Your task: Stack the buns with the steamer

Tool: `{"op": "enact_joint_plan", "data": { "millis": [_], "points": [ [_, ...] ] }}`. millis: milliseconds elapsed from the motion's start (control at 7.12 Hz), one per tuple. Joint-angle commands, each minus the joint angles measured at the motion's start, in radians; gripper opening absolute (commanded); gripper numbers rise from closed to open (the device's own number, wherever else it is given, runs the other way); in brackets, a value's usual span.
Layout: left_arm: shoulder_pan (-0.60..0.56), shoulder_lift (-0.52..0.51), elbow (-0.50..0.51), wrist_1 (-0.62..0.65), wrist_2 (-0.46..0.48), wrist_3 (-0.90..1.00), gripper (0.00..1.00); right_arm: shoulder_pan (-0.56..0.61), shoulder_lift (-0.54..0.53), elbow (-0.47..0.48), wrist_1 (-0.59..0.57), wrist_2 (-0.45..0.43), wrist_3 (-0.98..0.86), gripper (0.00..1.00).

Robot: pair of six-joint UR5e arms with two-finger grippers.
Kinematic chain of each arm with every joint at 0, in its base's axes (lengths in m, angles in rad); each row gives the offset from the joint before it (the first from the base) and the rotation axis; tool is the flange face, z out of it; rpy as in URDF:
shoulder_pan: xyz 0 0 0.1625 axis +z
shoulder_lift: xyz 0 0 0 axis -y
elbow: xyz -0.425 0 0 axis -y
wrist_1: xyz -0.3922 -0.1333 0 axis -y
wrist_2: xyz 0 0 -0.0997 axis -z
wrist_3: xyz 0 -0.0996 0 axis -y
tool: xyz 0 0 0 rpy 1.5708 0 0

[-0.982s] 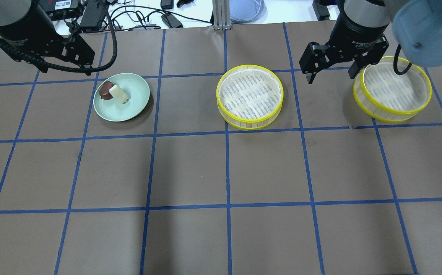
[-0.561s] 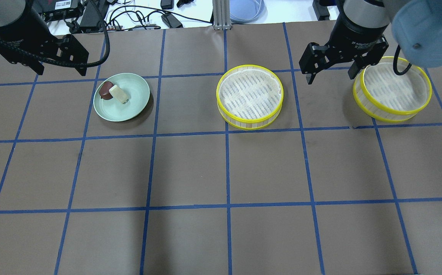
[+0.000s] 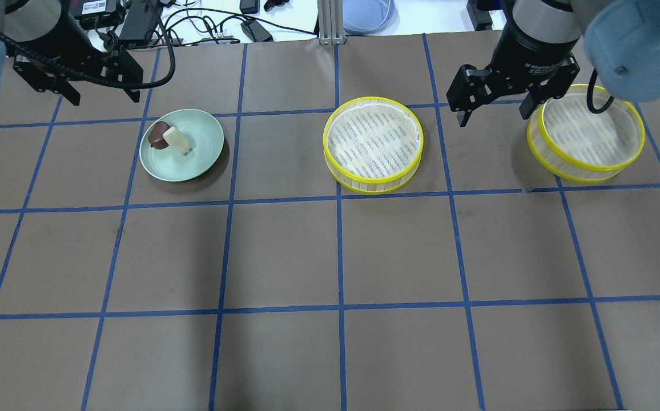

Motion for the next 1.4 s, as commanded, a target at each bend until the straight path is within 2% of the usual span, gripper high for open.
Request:
{"op": "enact_joint_plan", "data": {
  "millis": [0,421,842,982,1123,1263],
  "points": [
    [0.016,-0.154,-0.003,0.187,-0.061,-0.156,1.0,-0.009,0.0,0.002,-0.002,0.0,-0.004,0.99],
    [0.066,-0.335,-0.002,0.338,-0.083,-0.247,1.0,-0.011,-0.002,0.006,-0.001,-0.001,-0.004,0.99],
    [0.066,-0.446,-0.002,0.338,-0.084,-0.365,0.98,-0.005,-0.011,0.008,0.002,0.006,-0.003,0.99],
    [0.066,-0.465,-0.002,0.33,-0.084,-0.394,0.73,-0.005,-0.009,0.008,0.004,0.006,-0.004,0.99],
    [0.066,-0.468,-0.002,0.329,-0.081,-0.392,0.12,-0.005,-0.006,0.008,0.004,0.006,-0.004,0.99],
    [0.066,-0.468,0.006,0.329,-0.083,-0.391,0.0,-0.005,-0.005,0.011,0.004,0.011,-0.004,0.99]
  ]
}}
